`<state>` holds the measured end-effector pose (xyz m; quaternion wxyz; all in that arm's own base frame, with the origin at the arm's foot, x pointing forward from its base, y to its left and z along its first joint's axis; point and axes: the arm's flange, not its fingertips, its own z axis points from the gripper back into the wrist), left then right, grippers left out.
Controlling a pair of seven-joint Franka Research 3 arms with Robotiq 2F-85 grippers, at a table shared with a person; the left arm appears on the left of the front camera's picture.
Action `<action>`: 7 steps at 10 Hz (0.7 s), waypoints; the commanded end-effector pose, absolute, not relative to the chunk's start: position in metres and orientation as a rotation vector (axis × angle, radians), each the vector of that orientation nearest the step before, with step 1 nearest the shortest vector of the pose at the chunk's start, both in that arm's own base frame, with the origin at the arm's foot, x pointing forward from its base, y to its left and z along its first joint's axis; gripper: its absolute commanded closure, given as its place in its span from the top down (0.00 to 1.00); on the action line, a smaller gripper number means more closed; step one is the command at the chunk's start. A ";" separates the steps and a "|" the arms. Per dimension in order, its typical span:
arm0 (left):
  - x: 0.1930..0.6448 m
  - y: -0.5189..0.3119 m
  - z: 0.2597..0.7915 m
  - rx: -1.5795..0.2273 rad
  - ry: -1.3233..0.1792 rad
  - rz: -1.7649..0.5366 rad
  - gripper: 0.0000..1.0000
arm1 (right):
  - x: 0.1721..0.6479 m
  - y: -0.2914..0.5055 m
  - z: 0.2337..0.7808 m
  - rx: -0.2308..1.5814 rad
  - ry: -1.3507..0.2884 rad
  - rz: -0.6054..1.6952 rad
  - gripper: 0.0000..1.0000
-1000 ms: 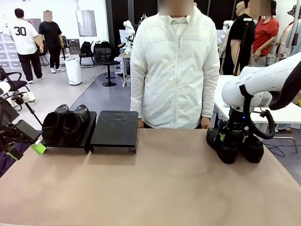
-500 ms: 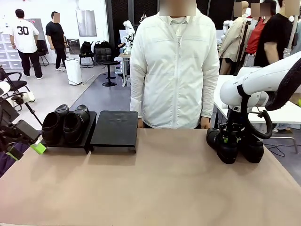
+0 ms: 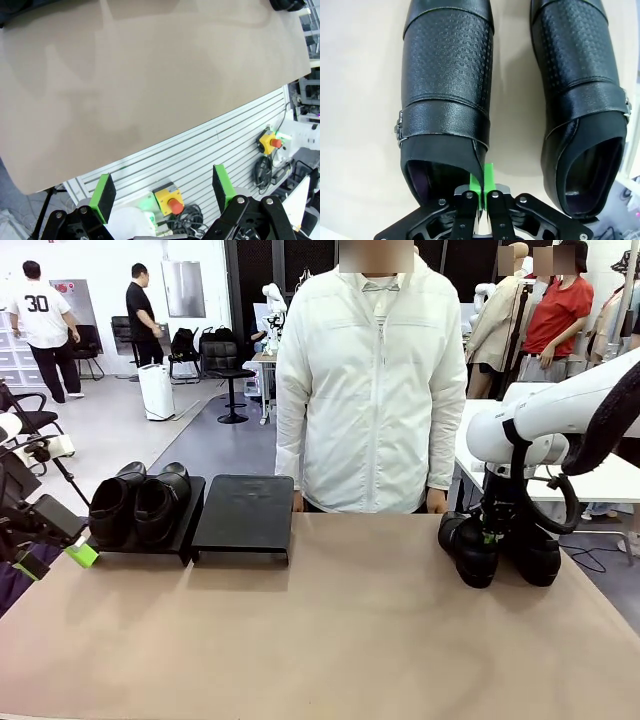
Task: Organize the shoes by placing them on the stand.
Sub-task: Pick up one Shoe and place it in the middle of the table.
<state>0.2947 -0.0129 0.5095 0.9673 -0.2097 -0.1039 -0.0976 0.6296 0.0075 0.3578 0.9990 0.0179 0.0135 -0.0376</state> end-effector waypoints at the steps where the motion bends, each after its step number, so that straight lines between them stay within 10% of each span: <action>1: 0.295 -0.010 0.511 -0.419 -0.204 -0.201 1.00 | 0.630 0.011 0.370 0.009 0.018 -0.075 0.00; 7: 0.295 -0.010 0.511 -0.419 -0.204 -0.201 1.00 | 0.447 0.012 0.484 0.215 -0.064 0.066 0.00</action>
